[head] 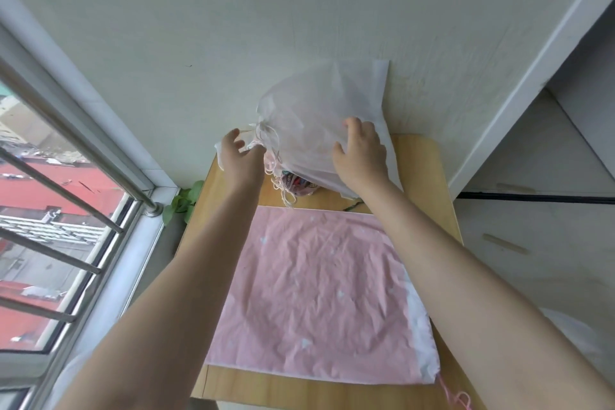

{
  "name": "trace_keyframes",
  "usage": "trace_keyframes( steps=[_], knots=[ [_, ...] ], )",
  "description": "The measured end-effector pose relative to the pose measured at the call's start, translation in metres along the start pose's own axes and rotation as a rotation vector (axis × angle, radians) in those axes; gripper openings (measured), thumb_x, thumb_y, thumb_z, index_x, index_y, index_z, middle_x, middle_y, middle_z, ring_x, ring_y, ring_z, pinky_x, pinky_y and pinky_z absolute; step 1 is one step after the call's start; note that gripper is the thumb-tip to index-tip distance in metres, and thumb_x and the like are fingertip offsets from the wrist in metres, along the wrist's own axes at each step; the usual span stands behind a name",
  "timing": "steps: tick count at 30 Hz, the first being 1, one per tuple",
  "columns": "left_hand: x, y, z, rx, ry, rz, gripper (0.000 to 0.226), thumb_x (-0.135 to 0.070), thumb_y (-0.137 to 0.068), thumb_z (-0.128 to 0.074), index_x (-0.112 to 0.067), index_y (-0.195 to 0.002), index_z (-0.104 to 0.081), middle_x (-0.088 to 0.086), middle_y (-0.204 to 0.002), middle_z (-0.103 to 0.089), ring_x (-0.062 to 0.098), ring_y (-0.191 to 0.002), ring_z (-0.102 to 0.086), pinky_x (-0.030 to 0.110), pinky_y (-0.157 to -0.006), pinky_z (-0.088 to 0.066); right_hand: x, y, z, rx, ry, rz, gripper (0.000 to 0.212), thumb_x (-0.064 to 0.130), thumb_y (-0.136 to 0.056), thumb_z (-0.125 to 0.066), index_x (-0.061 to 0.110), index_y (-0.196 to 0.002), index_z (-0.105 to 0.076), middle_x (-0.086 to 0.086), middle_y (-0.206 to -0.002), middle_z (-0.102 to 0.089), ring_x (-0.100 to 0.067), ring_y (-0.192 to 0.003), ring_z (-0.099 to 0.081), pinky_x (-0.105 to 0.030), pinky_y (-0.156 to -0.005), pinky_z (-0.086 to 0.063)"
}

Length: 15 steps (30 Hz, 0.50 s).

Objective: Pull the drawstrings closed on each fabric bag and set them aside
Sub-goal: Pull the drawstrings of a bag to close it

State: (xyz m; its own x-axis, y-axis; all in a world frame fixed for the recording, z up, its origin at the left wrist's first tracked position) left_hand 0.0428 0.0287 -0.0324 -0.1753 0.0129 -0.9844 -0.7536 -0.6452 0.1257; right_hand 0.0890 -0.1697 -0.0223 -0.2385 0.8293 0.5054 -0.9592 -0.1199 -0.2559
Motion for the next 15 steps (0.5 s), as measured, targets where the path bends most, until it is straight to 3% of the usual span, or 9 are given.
trace_keyframes(
  steps=[3, 5, 6, 8, 10, 12, 15],
  knots=[
    [0.021, 0.025, 0.005, -0.046, -0.278, -0.026, 0.036, -0.012, -0.086, -0.05, -0.014, -0.121, -0.057, 0.004, -0.111, -0.06, 0.019, -0.089, -0.059, 0.03, -0.069, -0.048, -0.014, 0.026, 0.009, -0.129, -0.03, -0.147, 0.018, 0.008, -0.089, -0.045, 0.005, -0.106, -0.049, -0.014, -0.11, -0.051, -0.035, -0.094, -0.053, -0.035, -0.067, -0.035],
    [0.043, 0.037, 0.002, 0.139, -0.585, -0.042, 0.023, -0.013, -0.085, -0.053, -0.009, -0.103, -0.067, 0.012, -0.1, -0.068, 0.023, -0.085, -0.062, 0.031, -0.069, -0.048, -0.034, 0.044, 0.009, 0.0, 0.011, -0.311, 0.019, 0.008, -0.09, -0.042, 0.005, -0.107, -0.051, -0.014, -0.111, -0.056, -0.035, -0.093, -0.058, -0.033, -0.065, -0.037],
    [0.055, 0.045, -0.001, 0.29, -0.739, -0.039, 0.02, -0.016, -0.085, -0.06, -0.011, -0.103, -0.068, 0.011, -0.107, -0.067, 0.025, -0.094, -0.062, 0.032, -0.073, -0.049, -0.045, 0.054, 0.005, 0.137, 0.07, -0.37, 0.021, 0.01, -0.091, -0.043, 0.005, -0.109, -0.053, -0.014, -0.112, -0.058, -0.035, -0.096, -0.06, -0.034, -0.068, -0.04],
    [0.079, 0.067, -0.006, 0.584, -1.038, -0.088, 0.051, -0.03, -0.077, -0.078, -0.018, -0.124, -0.06, 0.006, -0.131, -0.053, 0.026, -0.117, -0.053, 0.033, -0.09, -0.045, -0.063, 0.078, -0.005, 0.447, 0.184, -0.413, 0.028, 0.015, -0.091, -0.048, 0.005, -0.116, -0.055, -0.015, -0.12, -0.059, -0.035, -0.109, -0.059, -0.035, -0.082, -0.047],
    [0.096, 0.084, -0.009, 0.728, -1.255, -0.175, 0.096, -0.051, -0.062, -0.085, -0.025, -0.143, -0.042, 0.003, -0.148, -0.037, 0.026, -0.133, -0.039, 0.043, -0.106, -0.039, -0.076, 0.102, -0.018, 0.596, 0.252, -0.387, 0.047, 0.021, -0.089, -0.058, 0.007, -0.131, -0.044, -0.015, -0.132, -0.049, -0.031, -0.123, -0.049, -0.037, -0.097, -0.042],
    [0.102, 0.091, -0.008, 0.703, -1.374, -0.222, 0.116, -0.065, -0.053, -0.083, -0.029, -0.15, -0.031, 0.0, -0.153, -0.031, 0.026, -0.138, -0.032, 0.049, -0.108, -0.036, -0.084, 0.114, -0.029, 0.604, 0.302, -0.356, 0.061, 0.019, -0.085, -0.063, 0.009, -0.137, -0.034, -0.014, -0.135, -0.042, -0.028, -0.128, -0.042, -0.035, -0.101, -0.038],
    [0.104, 0.095, -0.004, 0.653, -1.424, -0.248, 0.119, -0.072, -0.052, -0.079, -0.03, -0.151, -0.027, 0.001, -0.149, -0.036, 0.026, -0.135, -0.036, 0.048, -0.106, -0.036, -0.086, 0.119, -0.031, 0.566, 0.29, -0.387, 0.053, 0.015, -0.088, -0.056, 0.007, -0.137, -0.037, -0.016, -0.132, -0.048, -0.029, -0.128, -0.045, -0.038, -0.111, -0.03]
  ],
)
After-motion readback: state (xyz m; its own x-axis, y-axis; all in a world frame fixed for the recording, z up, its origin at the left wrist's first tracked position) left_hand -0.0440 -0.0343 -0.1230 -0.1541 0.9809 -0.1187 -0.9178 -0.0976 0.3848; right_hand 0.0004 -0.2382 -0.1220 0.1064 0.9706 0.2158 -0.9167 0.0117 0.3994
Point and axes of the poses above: each hand's wrist, its own y-axis away from the middle knuckle, its own z-axis out of the back of the hand, x = y × z, the point moved 2 cm from there along -y, towards the middle knuckle
